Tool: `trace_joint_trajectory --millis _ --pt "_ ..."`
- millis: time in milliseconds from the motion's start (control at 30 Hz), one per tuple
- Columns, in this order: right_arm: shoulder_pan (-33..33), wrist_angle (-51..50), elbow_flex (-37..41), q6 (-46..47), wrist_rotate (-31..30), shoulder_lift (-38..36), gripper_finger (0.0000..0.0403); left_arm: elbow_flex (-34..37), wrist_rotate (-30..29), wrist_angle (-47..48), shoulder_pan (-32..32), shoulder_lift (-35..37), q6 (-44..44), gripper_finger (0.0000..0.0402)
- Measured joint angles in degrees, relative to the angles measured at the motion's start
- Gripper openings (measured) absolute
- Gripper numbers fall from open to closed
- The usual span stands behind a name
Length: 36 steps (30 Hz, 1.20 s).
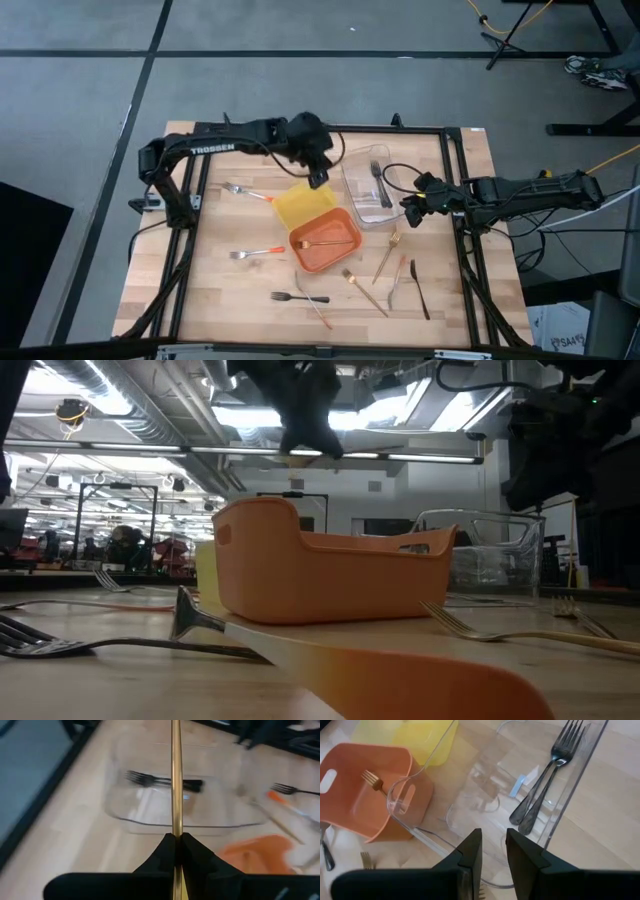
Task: Sort silverware by color (type)
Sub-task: Put the gold fork into the orange bin
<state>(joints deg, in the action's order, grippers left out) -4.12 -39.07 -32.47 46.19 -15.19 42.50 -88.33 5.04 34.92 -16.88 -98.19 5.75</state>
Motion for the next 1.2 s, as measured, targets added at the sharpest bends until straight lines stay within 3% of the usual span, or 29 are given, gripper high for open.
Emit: trace_joint_trajectory --millis 333,733,1200 --pt "0.00 -0.13 0.00 -1.69 8.52 0.00 0.0080 0.00 -5.23 -0.02 12.51 0.00 7.64 0.0008" --pt "0.00 -0.55 0.00 -3.08 8.82 0.00 0.0080 0.88 -14.11 -0.58 25.51 0.00 14.70 0.0008" --pt "0.00 -0.48 0.00 -3.08 8.82 0.02 0.0080 8.30 -16.88 -10.83 30.60 -0.02 8.71 0.0008"
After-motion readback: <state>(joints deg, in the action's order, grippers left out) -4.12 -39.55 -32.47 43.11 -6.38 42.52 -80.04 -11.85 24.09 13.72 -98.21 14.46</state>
